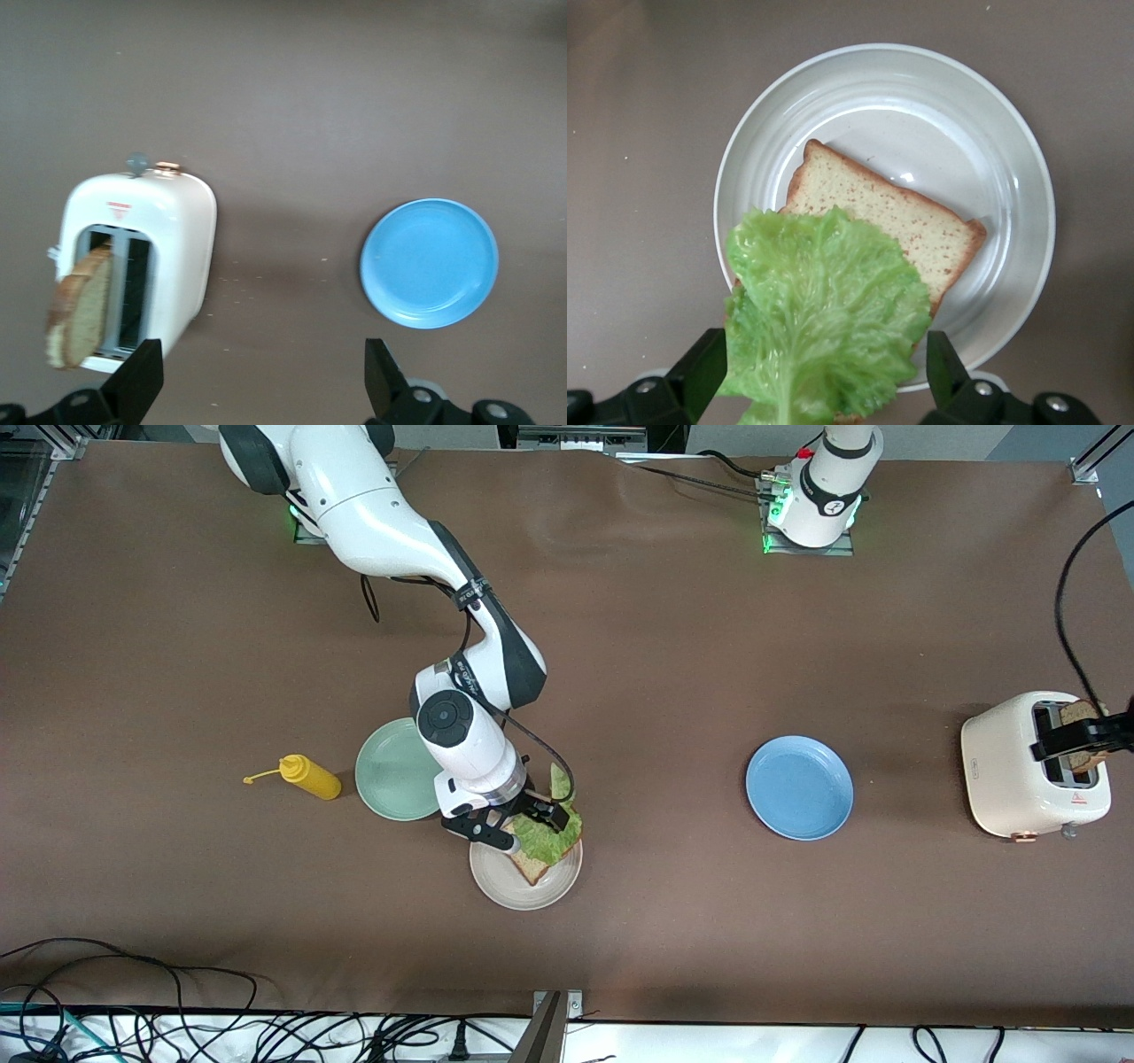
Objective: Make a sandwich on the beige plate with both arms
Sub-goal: 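Release the lettuce with the right gripper while the left gripper grips toast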
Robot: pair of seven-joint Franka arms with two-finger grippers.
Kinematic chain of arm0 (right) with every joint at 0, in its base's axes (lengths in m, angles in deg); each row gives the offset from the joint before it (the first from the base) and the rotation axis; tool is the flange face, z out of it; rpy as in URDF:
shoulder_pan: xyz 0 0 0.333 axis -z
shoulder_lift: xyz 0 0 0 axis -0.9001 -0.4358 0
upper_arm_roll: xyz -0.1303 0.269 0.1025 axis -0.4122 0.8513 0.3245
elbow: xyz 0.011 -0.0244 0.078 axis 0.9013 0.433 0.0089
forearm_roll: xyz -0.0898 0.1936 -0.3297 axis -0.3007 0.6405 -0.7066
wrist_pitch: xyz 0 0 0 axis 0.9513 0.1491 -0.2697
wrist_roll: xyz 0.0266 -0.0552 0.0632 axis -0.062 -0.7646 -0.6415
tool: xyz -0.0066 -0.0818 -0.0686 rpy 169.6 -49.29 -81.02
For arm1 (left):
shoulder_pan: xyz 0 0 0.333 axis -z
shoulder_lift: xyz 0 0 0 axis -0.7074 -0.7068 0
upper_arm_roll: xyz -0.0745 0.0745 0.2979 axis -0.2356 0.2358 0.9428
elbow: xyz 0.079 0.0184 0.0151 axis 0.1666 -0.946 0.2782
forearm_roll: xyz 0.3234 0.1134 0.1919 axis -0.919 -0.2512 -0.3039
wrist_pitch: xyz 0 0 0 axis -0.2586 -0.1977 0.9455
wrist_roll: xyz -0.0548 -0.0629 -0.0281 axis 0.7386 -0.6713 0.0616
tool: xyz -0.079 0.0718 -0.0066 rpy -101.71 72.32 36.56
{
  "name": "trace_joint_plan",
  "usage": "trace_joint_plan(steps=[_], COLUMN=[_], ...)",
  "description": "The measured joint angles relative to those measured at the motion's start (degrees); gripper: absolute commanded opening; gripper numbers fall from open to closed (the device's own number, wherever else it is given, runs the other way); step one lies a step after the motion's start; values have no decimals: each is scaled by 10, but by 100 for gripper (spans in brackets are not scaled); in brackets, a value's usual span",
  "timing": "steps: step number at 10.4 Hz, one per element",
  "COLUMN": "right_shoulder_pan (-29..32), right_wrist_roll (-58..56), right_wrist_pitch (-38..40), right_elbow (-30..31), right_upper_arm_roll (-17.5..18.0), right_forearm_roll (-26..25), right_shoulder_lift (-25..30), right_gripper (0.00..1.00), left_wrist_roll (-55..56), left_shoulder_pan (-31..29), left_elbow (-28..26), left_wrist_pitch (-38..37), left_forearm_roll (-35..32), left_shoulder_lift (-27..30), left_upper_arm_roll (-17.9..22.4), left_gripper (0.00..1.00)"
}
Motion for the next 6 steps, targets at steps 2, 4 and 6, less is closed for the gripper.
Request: trace_joint_plan(steps=[2,4,6], right_shoulder_pan=[0,7,33], right_wrist_roll=[-1,-10,-64], right_wrist_pitch=[0,0,6], right_elbow=[0,2,27], right_upper_arm_roll=[-1,-6,-8], right_forearm_roll=[-1,-5,-6], right_shoulder_lift=[0,1,30], right_gripper=[100,100,100], left_wrist_roll=[-69,-129,-180], left_shoulder_pan=[-44,-76,-93], left_elbow=[0,-1,-1], left_wrist_pitch=[0,0,6], left_forearm_roll=[0,0,-2], left_shoulder_lift=[-11,-30,-56], left_upper_arm_roll=[1,6,23], left_gripper=[100,100,100])
